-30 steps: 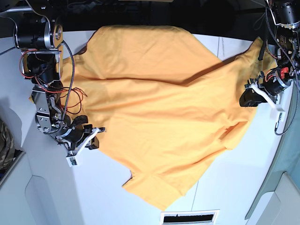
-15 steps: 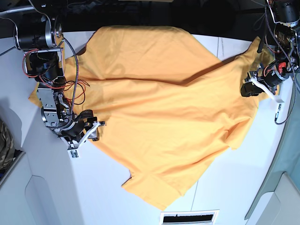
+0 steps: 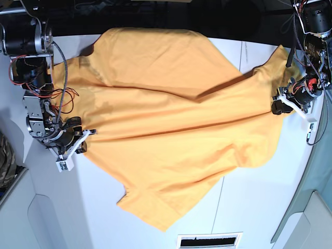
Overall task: Layout the t-shirt on the table in an organized manner, then fold the t-shirt properly
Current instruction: 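Grasp the shirt edges with both grippers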
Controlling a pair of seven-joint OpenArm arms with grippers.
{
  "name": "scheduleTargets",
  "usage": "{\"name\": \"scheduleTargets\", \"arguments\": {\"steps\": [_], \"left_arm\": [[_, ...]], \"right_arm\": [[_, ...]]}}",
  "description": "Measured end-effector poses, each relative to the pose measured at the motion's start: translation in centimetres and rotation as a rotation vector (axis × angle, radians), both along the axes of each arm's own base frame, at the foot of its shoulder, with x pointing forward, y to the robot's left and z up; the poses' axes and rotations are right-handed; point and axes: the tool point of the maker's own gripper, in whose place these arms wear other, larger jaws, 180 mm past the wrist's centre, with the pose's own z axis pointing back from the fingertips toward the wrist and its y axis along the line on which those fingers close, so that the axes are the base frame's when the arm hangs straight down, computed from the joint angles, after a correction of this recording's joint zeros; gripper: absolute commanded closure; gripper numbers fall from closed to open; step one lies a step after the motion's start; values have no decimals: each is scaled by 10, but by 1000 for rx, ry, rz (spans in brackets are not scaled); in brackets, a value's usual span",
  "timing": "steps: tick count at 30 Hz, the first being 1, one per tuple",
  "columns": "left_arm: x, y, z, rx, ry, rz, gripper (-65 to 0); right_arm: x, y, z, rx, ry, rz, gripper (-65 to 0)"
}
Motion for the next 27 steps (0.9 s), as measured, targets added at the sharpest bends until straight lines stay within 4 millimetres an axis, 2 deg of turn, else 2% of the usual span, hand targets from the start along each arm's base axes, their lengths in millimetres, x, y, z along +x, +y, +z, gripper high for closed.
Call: {"name": "scheduleTargets", "arguments": {"steps": [4, 6, 9, 12, 16, 18, 20, 22, 24, 27], "left_arm": [[3, 5, 1, 18, 4, 14, -259], [2, 4, 0, 17, 10, 13, -259], [1, 4, 0, 17, 11, 13, -259], [1, 1, 1, -15, 11, 17, -259], [3, -16, 6, -81, -15, -53, -258], [5, -25, 13, -105, -36, -94, -258], [10, -33, 25, -132, -72, -125, -258], [15, -40, 36, -163, -115, -144, -258], [16, -42, 38, -171, -121, -154, -258], [12, -44, 34, -180, -112, -152, -258]], "right_arm": [[-10, -42, 1, -32, 15, -54, 0], [-16, -54, -1, -17, 20, -82, 0], [-24, -62, -3, 12, 16, -115, 0], [-29, -65, -5, 77, 5, -169, 0], [-31, -70, -2, 195, -11, -271, 0], [-29, -75, 4, 254, -29, -324, -70], [-22, -75, 19, 333, -81, -333, -143], [-11, -71, 40, 411, -156, -322, -187], [1, -65, 56, 440, -212, -317, -195], [11, -41, 60, 457, -217, -282, -195]]}}
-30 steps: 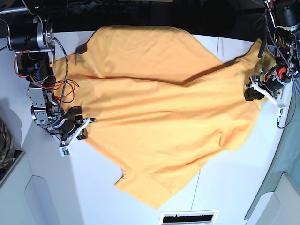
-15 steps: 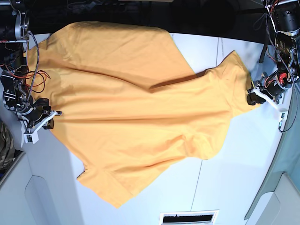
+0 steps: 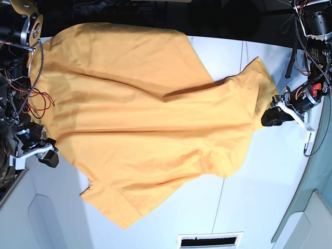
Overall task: Layout the t-shirt on the table in an organized manner, then fold the t-shirt properly
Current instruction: 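Grasp the shirt edges with both grippers, then pull the shirt with both grippers to straighten it, then release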
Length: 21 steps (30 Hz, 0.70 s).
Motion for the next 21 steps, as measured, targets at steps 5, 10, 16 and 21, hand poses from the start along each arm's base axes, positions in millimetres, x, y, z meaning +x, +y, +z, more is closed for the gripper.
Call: {"name": "scheduleTargets", "arguments": {"steps": [5, 10, 16, 21], "left_arm": [[-24, -13, -21, 3, 72, -47, -258], [-54, -52, -54, -16, 168, -173, -214], [-30, -47, -71, 82, 185, -152, -27], [18, -28, -69, 145, 174, -106, 0]], "right_arm": [[16, 63, -6, -140, -6, 162, -86], [25, 102, -15, -452, 14, 411, 0], [9, 99, -40, -603, 76, 481, 0], [5, 63, -42, -644, 101, 422, 0]]}}
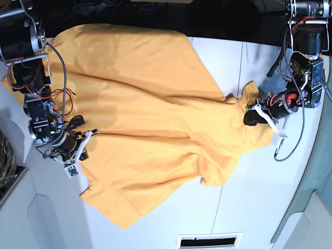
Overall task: Layout the t-shirt on the table in an organized manner, then fold the t-shirt properly
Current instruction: 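Pull the shirt with both grippers to straighten it, then release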
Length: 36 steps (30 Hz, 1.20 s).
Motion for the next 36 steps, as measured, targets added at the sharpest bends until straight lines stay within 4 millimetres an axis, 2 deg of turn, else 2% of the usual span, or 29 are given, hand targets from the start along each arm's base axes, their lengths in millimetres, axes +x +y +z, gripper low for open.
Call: {"name": "scheduleTargets", "arguments": {"steps": [3, 9, 14, 17, 20, 22, 24, 26, 28, 29, 31, 33, 34, 36], "left_arm": [[27, 13, 3, 16, 13, 52, 0], [69, 33, 14, 63, 31, 129, 0], [89, 33, 27, 92, 37, 128, 0], [99, 35, 36, 96, 21, 132, 0], [105, 36, 43, 95, 10, 136, 0], [99, 27, 40, 53, 49, 117, 0], [94, 10, 41, -30, 60, 64, 0], [95, -8, 53, -115, 37, 8, 0], [104, -18, 74, -176, -19, -31, 0], [109, -20, 86, -187, -47, -50, 0], [115, -22, 104, -185, -86, -76, 0], [115, -29, 117, -203, -105, -114, 0], [114, -33, 120, -217, -109, -125, 0], [108, -40, 116, -236, -95, -136, 0]], "right_arm": [[-14, -13, -12, -22, 38, -11, 0], [-34, -19, -24, 78, 60, -70, 0], [-66, -13, -38, 254, 90, -108, 0], [-82, -5, -39, 345, 80, -134, 0], [-88, 2, -33, 408, 55, -173, 0], [-86, 2, -28, 430, 47, -195, 0], [-82, 0, -23, 437, 46, -210, 0], [-74, -2, -16, 449, 32, -223, 0], [-62, -2, -6, 455, 6, -220, 0], [-54, -2, 1, 461, -12, -218, -35], [-38, -2, 16, 467, -50, -212, -173], [-26, -3, 28, 472, -80, -209, -278], [-22, -3, 31, 470, -85, -205, -303], [-14, 1, 29, 448, -67, -196, -306]]}}
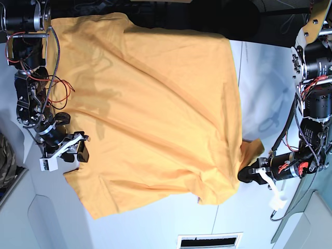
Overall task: Layout the t-shirt on the table in an organized manner, then fold the t-shirt properly
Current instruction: 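Pull the shirt with both grippers to straighten it, then release, then move the left gripper onto the shirt body and pinch the fabric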
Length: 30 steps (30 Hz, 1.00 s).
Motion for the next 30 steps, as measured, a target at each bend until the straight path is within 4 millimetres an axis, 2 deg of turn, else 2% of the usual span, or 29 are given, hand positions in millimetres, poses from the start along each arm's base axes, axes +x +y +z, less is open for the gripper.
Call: {"name": "scheduleTargets", "arguments": {"steps": [3, 7, 9, 13, 19, 24, 27, 30], "left_arm": [[-15, -7, -19, -3, 42, -10, 0], [-35, 13, -50, 111, 91, 8, -180], [-39, 32, -60, 187, 100, 53, -227], [-41, 72, -62, 288, 98, 136, -231], [-39, 114, -41, 311, 66, 202, -231], [-38, 118, -39, 316, 55, 209, -231], [-30, 118, -34, 310, 4, 227, -230], [-24, 134, -39, 392, 1, 334, -208]], "right_arm": [[16, 11, -4, 17, 28, -11, -306], [27, 23, -10, 4, 55, 2, -306], [26, 24, -14, -13, 66, 16, -306], [23, 29, -18, -36, 77, 47, -306], [23, 31, -18, -35, 76, 50, -306], [23, 31, -18, -34, 75, 50, -306], [23, 31, -18, -35, 76, 50, -306], [23, 31, -18, -34, 76, 50, -306]]}}
